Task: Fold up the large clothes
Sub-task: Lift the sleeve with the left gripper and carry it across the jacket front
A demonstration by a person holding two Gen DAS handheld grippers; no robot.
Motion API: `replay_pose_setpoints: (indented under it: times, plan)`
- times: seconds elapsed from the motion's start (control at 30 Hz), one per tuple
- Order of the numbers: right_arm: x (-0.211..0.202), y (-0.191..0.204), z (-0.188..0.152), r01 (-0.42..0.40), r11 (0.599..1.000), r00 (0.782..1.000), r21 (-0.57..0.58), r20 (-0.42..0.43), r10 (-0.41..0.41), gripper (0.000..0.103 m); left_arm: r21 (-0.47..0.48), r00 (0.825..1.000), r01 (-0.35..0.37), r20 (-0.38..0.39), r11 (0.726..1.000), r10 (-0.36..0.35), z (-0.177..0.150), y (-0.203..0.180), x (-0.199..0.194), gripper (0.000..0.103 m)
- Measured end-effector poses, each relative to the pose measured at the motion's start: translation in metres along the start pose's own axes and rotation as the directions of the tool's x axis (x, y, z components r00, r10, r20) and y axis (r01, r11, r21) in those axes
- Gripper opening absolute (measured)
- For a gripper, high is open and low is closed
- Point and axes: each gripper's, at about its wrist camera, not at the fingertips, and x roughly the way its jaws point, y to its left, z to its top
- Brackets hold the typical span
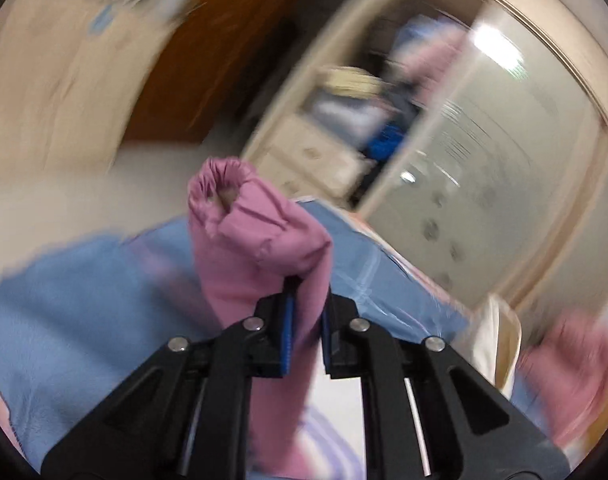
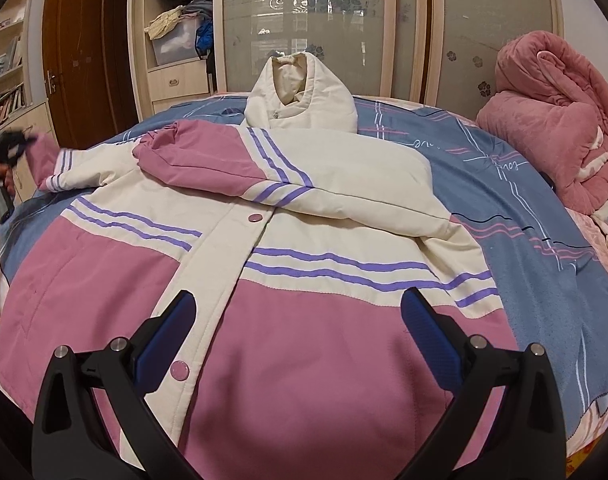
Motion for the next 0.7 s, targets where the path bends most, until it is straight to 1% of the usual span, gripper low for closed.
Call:
replay_pose_setpoints:
  times: [0.03, 0.1, 0.17, 0.23, 0.3, 0.33, 0.37, 0.4, 0.43, 0.47, 0.5, 0.53, 0.57, 0.6, 0.63, 0.67, 0.7]
  plan:
    - [0.0, 0.0, 0.0, -0.001, 1.0, 1.0, 0.001, 0.0, 0.001, 0.102, 0.051, 1.0, 0.03, -0.003, 0.998, -0.03, -0.004, -0.027, -0.002, 0.011]
    - [0.0, 0.0, 0.0, -0.004, 1.0, 1.0, 0.003, 0.001, 0.004, 0.102, 0.138, 0.994, 0.108, -0.049, 0.985, -0.102, -0.017, -0.081, 0.0, 0.011]
    - [0.002, -0.001, -0.001, -0.003, 1.0, 1.0, 0.005, -0.002, 0.003, 0.102, 0.223, 0.98, 0.181, -0.122, 0.958, -0.157, -0.044, -0.137, 0.007, 0.011]
    - [0.003, -0.002, -0.001, -0.002, 1.0, 1.0, 0.012, -0.012, 0.002, 0.102, 0.286, 0.965, 0.232, -0.188, 0.93, -0.183, -0.071, -0.171, 0.014, 0.011]
    - [0.004, -0.004, -0.002, 0.0, 1.0, 1.0, 0.018, -0.016, 0.0, 0.102, 0.327, 0.941, 0.289, -0.272, 0.9, -0.203, -0.108, -0.205, 0.025, 0.012]
    - [0.004, -0.005, -0.002, 0.001, 1.0, 1.0, 0.02, -0.017, -0.001, 0.102, 0.334, 0.929, 0.304, -0.31, 0.892, -0.201, -0.122, -0.215, 0.031, 0.012]
    - [0.003, -0.006, -0.002, 0.001, 1.0, 1.0, 0.026, -0.016, 0.0, 0.102, 0.342, 0.914, 0.316, -0.359, 0.885, -0.188, -0.137, -0.225, 0.041, 0.013]
    - [0.003, -0.007, -0.002, -0.002, 1.0, 1.0, 0.031, -0.016, 0.002, 0.102, 0.35, 0.892, 0.323, -0.424, 0.879, -0.159, -0.158, -0.232, 0.053, 0.015]
    - [0.003, -0.008, -0.001, -0.005, 0.999, 1.0, 0.034, -0.014, 0.005, 0.102, 0.351, 0.876, 0.325, -0.461, 0.878, -0.141, -0.172, -0.236, 0.06, 0.022]
    - [0.002, -0.008, -0.001, -0.006, 0.999, 1.0, 0.034, -0.011, 0.006, 0.102, 0.356, 0.865, 0.323, -0.487, 0.877, -0.121, -0.186, -0.238, 0.069, 0.036]
    - [0.001, -0.008, -0.001, -0.007, 0.999, 1.0, 0.033, -0.009, 0.007, 0.102, 0.374, 0.856, 0.323, -0.508, 0.869, -0.099, -0.199, -0.241, 0.075, 0.044]
    - [0.0, -0.008, -0.001, -0.01, 0.999, 1.0, 0.031, -0.007, 0.01, 0.102, 0.38, 0.85, 0.331, -0.517, 0.864, -0.098, -0.205, -0.242, 0.079, 0.063]
    - [0.0, -0.008, -0.001, -0.012, 0.999, 1.0, 0.03, -0.006, 0.013, 0.102, 0.378, 0.842, 0.363, -0.524, 0.852, -0.126, -0.208, -0.246, 0.077, 0.08]
    - [0.0, -0.008, -0.001, -0.015, 1.0, 1.0, 0.028, -0.005, 0.015, 0.102, 0.386, 0.843, 0.381, -0.519, 0.84, -0.144, -0.206, -0.249, 0.074, 0.088]
    - [-0.001, -0.008, -0.001, -0.016, 1.0, 1.0, 0.026, -0.005, 0.016, 0.102, 0.405, 0.851, 0.392, -0.501, 0.826, -0.158, -0.204, -0.252, 0.067, 0.1]
    - [-0.001, -0.009, -0.002, -0.017, 1.0, 1.0, 0.026, -0.005, 0.017, 0.102, 0.421, 0.86, 0.392, -0.484, 0.818, -0.163, -0.204, -0.254, 0.06, 0.101]
    - [-0.001, -0.01, -0.001, -0.017, 0.999, 1.0, 0.027, -0.005, 0.017, 0.102, 0.446, 0.871, 0.395, -0.46, 0.803, -0.173, -0.201, -0.257, 0.05, 0.101]
